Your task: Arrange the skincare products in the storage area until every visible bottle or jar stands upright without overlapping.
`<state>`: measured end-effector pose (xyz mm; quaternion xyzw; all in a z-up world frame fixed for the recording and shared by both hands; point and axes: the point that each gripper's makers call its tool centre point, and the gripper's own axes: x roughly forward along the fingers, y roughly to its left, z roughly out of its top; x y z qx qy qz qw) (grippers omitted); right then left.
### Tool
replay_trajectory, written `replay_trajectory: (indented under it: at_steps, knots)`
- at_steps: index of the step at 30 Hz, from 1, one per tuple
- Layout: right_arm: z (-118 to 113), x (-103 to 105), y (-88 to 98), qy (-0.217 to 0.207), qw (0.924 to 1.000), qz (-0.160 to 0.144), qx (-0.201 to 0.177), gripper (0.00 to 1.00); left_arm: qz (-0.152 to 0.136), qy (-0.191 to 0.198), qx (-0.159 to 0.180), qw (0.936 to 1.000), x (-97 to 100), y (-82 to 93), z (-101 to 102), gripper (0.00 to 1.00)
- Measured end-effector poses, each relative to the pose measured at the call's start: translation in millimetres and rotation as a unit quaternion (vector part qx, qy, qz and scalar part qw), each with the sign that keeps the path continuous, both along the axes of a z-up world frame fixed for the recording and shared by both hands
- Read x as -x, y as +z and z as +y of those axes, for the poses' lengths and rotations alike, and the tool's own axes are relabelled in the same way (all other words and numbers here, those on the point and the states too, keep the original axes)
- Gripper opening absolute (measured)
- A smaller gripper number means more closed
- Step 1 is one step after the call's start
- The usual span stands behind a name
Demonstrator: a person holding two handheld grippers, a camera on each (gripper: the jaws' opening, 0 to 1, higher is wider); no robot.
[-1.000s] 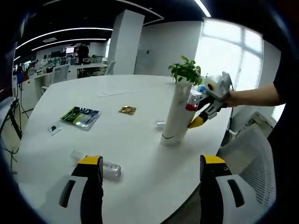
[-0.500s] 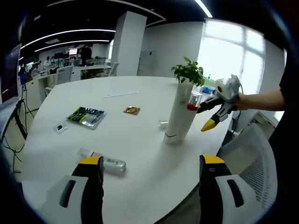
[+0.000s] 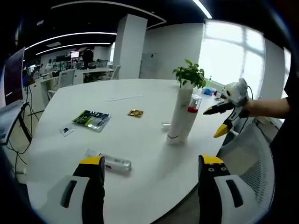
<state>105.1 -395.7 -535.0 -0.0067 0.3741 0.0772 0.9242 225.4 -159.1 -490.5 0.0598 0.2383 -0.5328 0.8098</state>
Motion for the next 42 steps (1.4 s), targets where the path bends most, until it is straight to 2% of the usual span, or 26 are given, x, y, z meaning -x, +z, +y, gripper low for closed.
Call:
replay_trajectory:
  at_steps: [2,5,8,11,13,15,19,24,25,26,27,29,33,35,40,42]
  knots:
    - [4.2,4.3,3.6,-0.012,0.9998,-0.006,-0.015,0.98,-0.001,0.001,0.0,1.0,-2.7,-0.1,2.9,0.75]
    - [8.3,8.4,11.5,-0.022,0.9995,-0.017,-0.017,0.98,0.0,0.004,0.001,1.0,-2.9,0.7,5.0,0.75]
    - [3.7,8.1,20.4,-0.044,0.998,-0.045,-0.005,1.0,0.005,0.007,-0.001,1.0,-1.3,1.7,6.7,0.75]
    - [3.1,12.0,25.5,-0.058,0.9968,-0.052,-0.013,1.0,0.009,0.01,0.0,0.9999,-0.4,2.5,7.9,0.75]
    - [0.9,13.4,24.6,-0.068,0.996,-0.058,-0.004,1.0,0.009,0.012,-0.001,0.9999,-0.1,3.4,8.8,0.76]
    - [2.2,19.2,23.2,-0.083,0.9954,-0.047,-0.001,0.99,0.012,0.018,-0.003,0.9998,1.0,4.8,10.5,0.78]
    - [-0.5,24.0,25.0,-0.107,0.9927,-0.055,-0.005,0.99,0.017,0.038,-0.007,0.9991,1.7,6.6,15.9,0.78]
    - [-1.7,30.4,14.3,-0.127,0.9909,-0.046,0.002,0.99,0.014,0.05,-0.024,0.9984,-0.9,3.3,20.8,0.91]
    - [-2.9,30.0,15.3,-0.127,0.9907,-0.049,0.011,0.99,0.012,0.05,-0.026,0.9983,-1.6,2.0,21.1,0.92]
    - [-6.0,28.1,21.0,-0.131,0.9889,-0.065,0.024,0.99,0.012,0.05,-0.028,0.9983,-1.8,-0.2,21.2,0.94]
    - [-5.6,27.5,21.9,-0.132,0.9884,-0.07,0.027,0.99,0.014,0.051,-0.03,0.9982,-1.5,-1.5,21.4,0.94]
    - [-1.1,28.0,18.4,-0.131,0.9891,-0.062,0.027,0.99,0.014,0.052,-0.034,0.998,-1.3,-3.5,22.5,0.94]
    - [5.1,26.0,12.9,-0.109,0.9918,-0.048,0.044,0.98,0.0,0.059,-0.037,0.9976,-6.4,-7.7,24.8,0.97]
    - [6.9,24.8,12.6,-0.106,0.992,-0.044,0.052,0.99,-0.006,0.049,-0.046,0.9977,-5.9,-10.5,24.2,0.99]
    - [3.1,26.2,10.8,-0.113,0.9918,-0.039,0.044,0.99,-0.005,0.038,-0.056,0.9977,-3.3,-16.2,22.7,0.99]
    - [3.3,26.0,10.0,-0.113,0.992,-0.037,0.043,0.99,-0.007,0.041,-0.054,0.9977,-3.6,-13.5,23.3,0.99]
